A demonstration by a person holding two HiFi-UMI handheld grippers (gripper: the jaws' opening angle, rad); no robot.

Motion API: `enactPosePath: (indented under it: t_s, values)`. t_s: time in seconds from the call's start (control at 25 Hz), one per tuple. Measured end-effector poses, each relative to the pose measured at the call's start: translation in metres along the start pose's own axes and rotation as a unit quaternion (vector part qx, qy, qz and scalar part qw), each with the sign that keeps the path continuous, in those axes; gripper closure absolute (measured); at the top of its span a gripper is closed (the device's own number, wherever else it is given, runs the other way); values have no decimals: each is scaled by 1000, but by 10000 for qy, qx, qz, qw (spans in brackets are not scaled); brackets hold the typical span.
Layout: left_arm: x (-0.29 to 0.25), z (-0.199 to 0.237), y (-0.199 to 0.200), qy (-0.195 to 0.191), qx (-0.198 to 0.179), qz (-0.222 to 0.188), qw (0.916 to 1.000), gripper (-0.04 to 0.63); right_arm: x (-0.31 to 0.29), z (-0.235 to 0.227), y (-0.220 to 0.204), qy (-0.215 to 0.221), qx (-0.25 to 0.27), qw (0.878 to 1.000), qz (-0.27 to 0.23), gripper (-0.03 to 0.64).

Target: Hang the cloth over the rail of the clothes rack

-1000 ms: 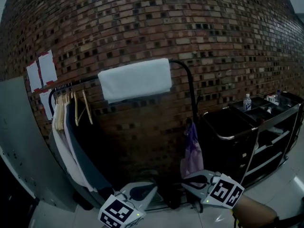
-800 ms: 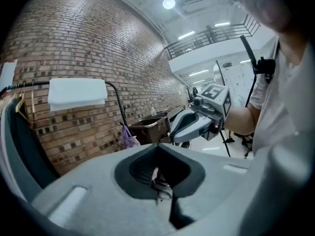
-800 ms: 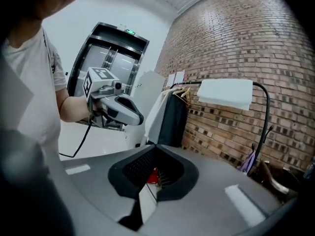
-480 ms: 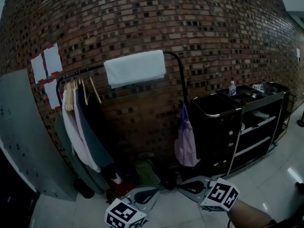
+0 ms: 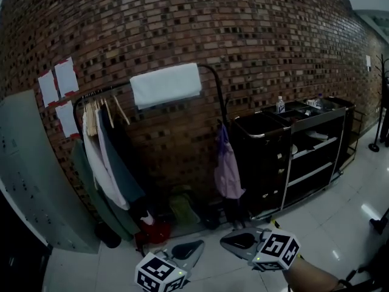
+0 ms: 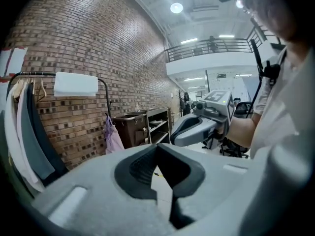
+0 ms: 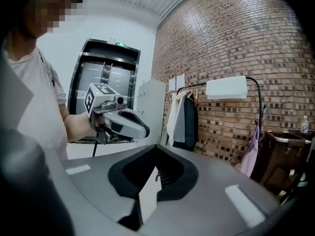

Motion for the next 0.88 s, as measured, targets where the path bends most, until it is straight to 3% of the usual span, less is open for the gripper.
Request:
enactPosePath:
  t_s: [0.44, 0.88]
  values:
    - [2, -15, 2, 51, 294, 10, 9996, 594, 25, -2, 11, 71, -19, 10000, 3, 615]
    - [-10, -20, 2, 104, 218, 50, 9997, 594, 26, -11, 3, 120, 72, 9997, 175, 617]
Point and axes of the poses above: the fingertips, and each gripper's own axes: x backward along the fingers, z to its left, y out of its top, the point moved 6 cm from there along x, backward along the fingers, and after that the axes turned 9 degrees about y, right-handed, at the moved point
